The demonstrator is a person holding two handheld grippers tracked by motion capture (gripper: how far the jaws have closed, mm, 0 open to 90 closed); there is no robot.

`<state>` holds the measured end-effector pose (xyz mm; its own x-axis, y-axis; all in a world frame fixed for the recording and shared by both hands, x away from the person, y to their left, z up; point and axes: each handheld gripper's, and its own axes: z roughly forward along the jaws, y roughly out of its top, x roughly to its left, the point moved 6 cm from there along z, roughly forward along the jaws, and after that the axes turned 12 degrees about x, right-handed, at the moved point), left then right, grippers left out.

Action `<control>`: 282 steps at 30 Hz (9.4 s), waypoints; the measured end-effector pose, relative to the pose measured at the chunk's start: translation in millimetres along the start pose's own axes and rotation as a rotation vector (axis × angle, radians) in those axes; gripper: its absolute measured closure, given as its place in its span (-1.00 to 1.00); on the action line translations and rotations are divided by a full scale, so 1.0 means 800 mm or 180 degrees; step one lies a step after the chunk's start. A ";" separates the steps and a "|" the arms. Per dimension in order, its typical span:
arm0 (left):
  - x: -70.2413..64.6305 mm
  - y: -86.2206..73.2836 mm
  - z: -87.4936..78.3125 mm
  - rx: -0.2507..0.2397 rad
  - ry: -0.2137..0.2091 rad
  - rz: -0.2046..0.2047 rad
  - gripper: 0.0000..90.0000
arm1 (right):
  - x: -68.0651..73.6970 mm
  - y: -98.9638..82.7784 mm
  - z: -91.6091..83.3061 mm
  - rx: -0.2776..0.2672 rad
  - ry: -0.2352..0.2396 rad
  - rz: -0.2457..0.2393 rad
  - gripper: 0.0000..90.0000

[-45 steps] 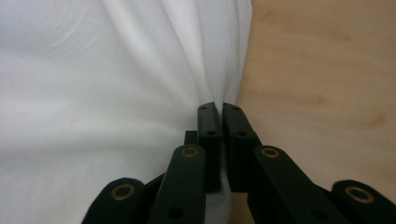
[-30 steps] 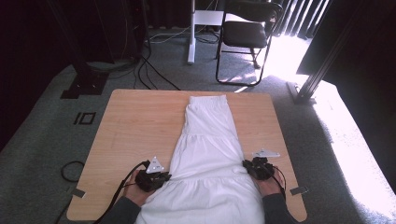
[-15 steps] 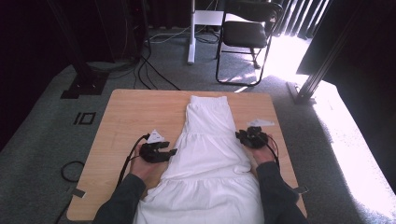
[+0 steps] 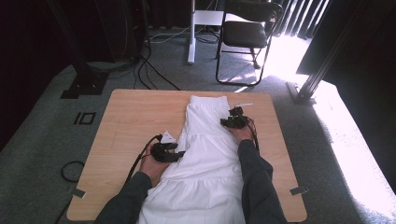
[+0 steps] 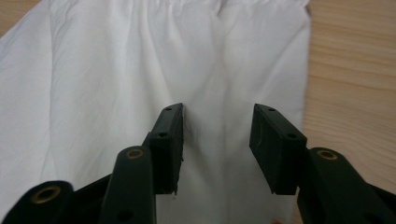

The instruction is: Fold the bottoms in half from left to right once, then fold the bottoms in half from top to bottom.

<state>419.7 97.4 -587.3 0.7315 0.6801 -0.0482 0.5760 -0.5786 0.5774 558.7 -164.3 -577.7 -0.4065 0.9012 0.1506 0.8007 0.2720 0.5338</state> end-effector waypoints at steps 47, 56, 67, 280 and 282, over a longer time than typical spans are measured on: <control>0.018 0.027 0.020 0.0221 -0.0041 -0.0090 0.79 | 0.016 -0.094 -0.036 -0.0041 -0.0340 0.0019 0.56; -0.014 -0.021 -0.010 0.0214 -0.0020 0.0035 0.79 | 0.058 -0.139 -0.056 -0.0025 -0.0187 -0.0182 0.55; -0.051 -0.046 -0.037 0.0101 -0.0068 0.0098 0.31 | 0.078 -0.184 -0.080 0.0007 -0.0014 -0.0262 0.18; 0.011 -0.019 -0.024 0.0318 0.0242 -0.0015 0.87 | 0.139 -0.154 -0.051 -0.0027 0.0360 -0.0927 0.85; 0.018 -0.009 -0.017 0.0295 0.0299 -0.0071 0.87 | 0.129 -0.137 -0.043 -0.0046 0.0290 -0.0899 0.84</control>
<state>421.2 117.3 -581.1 0.6833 0.7299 0.0189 0.6261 -0.5991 0.4990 413.6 -112.7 -592.1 -0.6507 0.7563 0.0682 0.6441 0.5022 0.5770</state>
